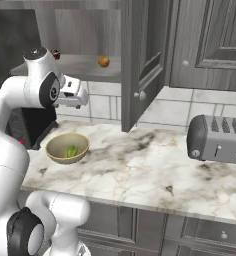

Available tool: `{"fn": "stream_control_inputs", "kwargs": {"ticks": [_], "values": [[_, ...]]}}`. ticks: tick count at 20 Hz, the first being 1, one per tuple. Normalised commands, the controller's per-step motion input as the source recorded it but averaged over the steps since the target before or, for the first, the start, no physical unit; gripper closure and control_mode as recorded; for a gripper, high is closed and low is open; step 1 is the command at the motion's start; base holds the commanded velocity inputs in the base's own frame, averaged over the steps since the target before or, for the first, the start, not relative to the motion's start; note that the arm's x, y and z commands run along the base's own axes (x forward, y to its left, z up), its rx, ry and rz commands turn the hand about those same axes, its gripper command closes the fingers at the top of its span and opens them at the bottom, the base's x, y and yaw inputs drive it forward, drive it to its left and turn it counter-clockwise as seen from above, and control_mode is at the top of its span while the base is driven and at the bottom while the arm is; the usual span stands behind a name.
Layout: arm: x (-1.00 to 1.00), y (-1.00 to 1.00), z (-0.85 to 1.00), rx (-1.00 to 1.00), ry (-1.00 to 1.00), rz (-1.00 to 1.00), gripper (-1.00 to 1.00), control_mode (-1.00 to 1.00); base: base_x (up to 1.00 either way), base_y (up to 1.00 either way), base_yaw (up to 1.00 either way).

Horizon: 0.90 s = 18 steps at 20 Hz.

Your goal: Open the cabinet. Pick the apple and mango from the cabinet and place them into the bowl. Then close the cabinet.

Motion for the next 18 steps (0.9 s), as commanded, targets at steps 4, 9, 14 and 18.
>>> {"fn": "stream_control_inputs", "kwargs": {"ticks": [4,9,14,18], "values": [[0.00,-0.18,0.56,0.00,-0.21,-0.04,-1.00,-1.00,0.00,0.00,0.00],[0.00,-0.13,0.39,0.00,-0.24,-0.02,-1.00,-1.00,0.00,0.00,0.00],[0.00,-0.11,0.34,0.00,-0.17,-0.02,-1.00,-1.00,0.00,0.00,0.00],[0.03,-0.10,0.35,0.00,-0.01,-0.03,-1.00,-1.00,0.00,0.00,0.00]]}}
